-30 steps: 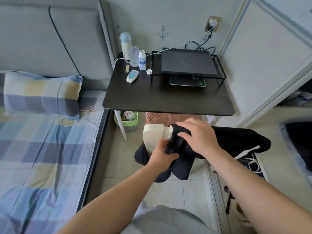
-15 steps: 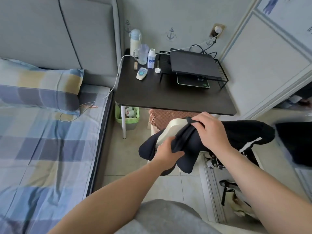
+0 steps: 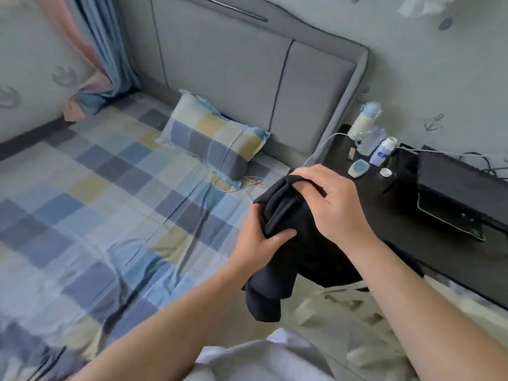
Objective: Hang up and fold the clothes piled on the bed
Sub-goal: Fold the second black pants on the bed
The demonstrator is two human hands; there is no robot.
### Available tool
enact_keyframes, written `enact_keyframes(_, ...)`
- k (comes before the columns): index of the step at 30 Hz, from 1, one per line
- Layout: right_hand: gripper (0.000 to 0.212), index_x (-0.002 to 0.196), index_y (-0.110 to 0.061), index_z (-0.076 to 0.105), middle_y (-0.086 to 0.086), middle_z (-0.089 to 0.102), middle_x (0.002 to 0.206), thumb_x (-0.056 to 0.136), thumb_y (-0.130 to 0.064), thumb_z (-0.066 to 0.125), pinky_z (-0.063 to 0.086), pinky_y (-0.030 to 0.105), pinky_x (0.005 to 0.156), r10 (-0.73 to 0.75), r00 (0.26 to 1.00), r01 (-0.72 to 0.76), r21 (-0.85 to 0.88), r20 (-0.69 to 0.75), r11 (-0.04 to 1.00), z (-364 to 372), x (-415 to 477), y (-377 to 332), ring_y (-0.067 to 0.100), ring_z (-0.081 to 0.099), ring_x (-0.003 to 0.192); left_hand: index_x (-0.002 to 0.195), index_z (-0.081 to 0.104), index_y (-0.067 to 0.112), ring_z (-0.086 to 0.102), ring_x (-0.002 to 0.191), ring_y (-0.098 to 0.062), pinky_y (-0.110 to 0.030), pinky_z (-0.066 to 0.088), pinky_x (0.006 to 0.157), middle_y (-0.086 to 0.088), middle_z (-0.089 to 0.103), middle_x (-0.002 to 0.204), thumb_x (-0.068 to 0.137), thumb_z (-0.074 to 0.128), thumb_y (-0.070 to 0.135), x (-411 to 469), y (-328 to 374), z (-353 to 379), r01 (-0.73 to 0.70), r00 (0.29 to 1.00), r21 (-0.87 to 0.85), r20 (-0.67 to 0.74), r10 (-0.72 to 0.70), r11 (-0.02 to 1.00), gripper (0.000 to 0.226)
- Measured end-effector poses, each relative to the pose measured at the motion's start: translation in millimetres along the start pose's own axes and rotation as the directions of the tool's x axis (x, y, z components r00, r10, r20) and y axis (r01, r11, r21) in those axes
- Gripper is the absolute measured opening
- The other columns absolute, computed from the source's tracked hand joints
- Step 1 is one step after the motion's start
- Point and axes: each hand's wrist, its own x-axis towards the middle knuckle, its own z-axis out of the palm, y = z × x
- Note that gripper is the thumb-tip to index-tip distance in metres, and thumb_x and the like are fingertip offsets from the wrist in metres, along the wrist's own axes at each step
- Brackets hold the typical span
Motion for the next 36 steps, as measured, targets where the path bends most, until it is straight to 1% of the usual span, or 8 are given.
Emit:
enact_keyframes(7, 0.014, 0.106, -0.012, 0.071, -0.005, 0.072, 0.097, 0.096, -0.012, 0.061, 0.047, 0.016, 0.086, -0.189, 0.971, 0.117, 0.399, 0.146, 0.909, 100.0, 93.6, -51.5, 0.006, 0.066, 0.094, 0.123, 0.044, 0.053, 0.055, 0.12, -0.004, -0.029, 0.044, 0.103, 0.027, 0.058, 0.118, 0.092, 0.037, 0.067, -10.7, 12.7, -136.3, -0.018, 0.876, -0.029, -0.482, 0.002, 0.999, 0.034)
enact_keyframes(11, 0.015, 0.103, -0.022, 0.07, -0.017, 0.071, 0.094, 0.096, -0.013, 0.061, 0.046, 0.015, 0.084, -0.33, 0.922, 0.17, 0.558, 0.2, 0.812, 159.6, 144.0, -85.0, 0.005, 0.066, 0.093, 0.107, 0.056, 0.049, 0.064, 0.094, -0.001, -0.029, 0.049, 0.082, 0.021, 0.066, 0.098, 0.088, 0.047, 0.065, -21.0, 26.9, -207.0, 0.11, 0.82, 0.101, -0.572, -0.033, 0.989, 0.026)
enact_keyframes(14, 0.015, 0.103, -0.023, 0.07, -0.019, 0.07, 0.092, 0.096, -0.013, 0.061, 0.047, 0.017, 0.083, -0.407, 0.88, 0.169, 0.64, 0.244, 0.749, 202.9, 177.7, -108.6, 0.006, 0.066, 0.091, 0.102, 0.064, 0.026, 0.067, 0.092, -0.017, -0.049, 0.054, 0.082, 0.006, 0.07, 0.095, 0.09, 0.055, 0.056, -25.6, 38.8, -248.4, 0.245, 0.782, 0.198, -0.619, -0.073, 0.949, 0.033)
enact_keyframes(20, 0.014, 0.104, -0.015, 0.073, -0.004, 0.073, 0.097, 0.097, -0.008, 0.063, 0.05, 0.021, 0.086, -0.467, 0.821, 0.119, 0.702, 0.327, 0.702, 274.6, 235.6, -134.0, 0.01, 0.067, 0.092, 0.09, 0.064, 0.019, 0.064, 0.083, -0.022, -0.048, 0.051, 0.081, 0.004, 0.068, 0.083, 0.101, 0.043, 0.045, -24.4, 44.7, -294.1, 0.461, 0.543, 0.286, -0.84, -0.012, 0.84, 0.035)
enact_keyframes(23, 0.016, 0.099, -0.02, 0.073, -0.006, 0.071, 0.094, 0.099, -0.009, 0.061, 0.049, 0.018, 0.08, -0.436, 0.802, 0.049, 0.682, 0.409, 0.73, 297.9, 249.7, -123.0, 0.004, 0.065, 0.085, 0.101, 0.065, 0.024, 0.063, 0.084, -0.018, -0.043, 0.053, 0.079, 0.006, 0.07, 0.091, 0.105, 0.039, 0.043, -18.3, 37.3, -301.2, 0.62, 0.392, 0.202, -0.917, -0.077, 0.758, 0.032)
enact_keyframes(27, 0.016, 0.092, -0.024, 0.071, -0.014, 0.07, 0.086, 0.098, -0.013, 0.062, 0.045, 0.011, 0.07, -0.437, 0.685, -0.05, 0.636, 0.583, 0.77, 319.3, 243.1, -86.0, 0.0, 0.063, 0.078, 0.114, 0.068, 0.022, 0.062, 0.097, -0.018, -0.038, 0.05, 0.086, 0.007, 0.069, 0.104, 0.105, 0.039, 0.043, -6.0, 16.0, -307.5, 0.687, 0.313, 0.031, -0.914, -0.257, 0.726, 0.036)
enact_keyframes(32, 0.011, 0.094, -0.031, 0.069, -0.016, 0.071, 0.085, 0.098, -0.021, 0.064, 0.047, 0.015, 0.074, -0.396, 0.431, -0.125, 0.489, 0.811, 0.863, 338.9, 213.3, -22.7, 0.005, 0.067, 0.084, 0.127, 0.063, 0.008, 0.06, 0.114, -0.027, -0.043, 0.047, 0.105, -0.01, 0.065, 0.125, 0.103, 0.048, 0.044, 15.7, -25.4, -279.6, 0.359, 0.095, -0.595, -0.744, -0.662, 0.719, 0.045)
enact_keyframes(36, 0.012, 0.105, -0.033, 0.064, -0.008, 0.071, 0.099, 0.094, -0.034, 0.069, 0.053, 0.025, 0.082, -0.274, 0.212, -0.193, 0.315, 0.938, 0.929, 352.1, 188.5, 21.6, 0.009, 0.067, 0.094, 0.125, 0.062, 0.013, 0.069, 0.109, -0.031, -0.047, 0.053, 0.098, -0.012, 0.072, 0.119, 0.102, 0.056, 0.036, 22.8, -34.1, -260.0, -0.073, 0.196, -0.76, -0.646, -0.738, 0.646, 0.034)
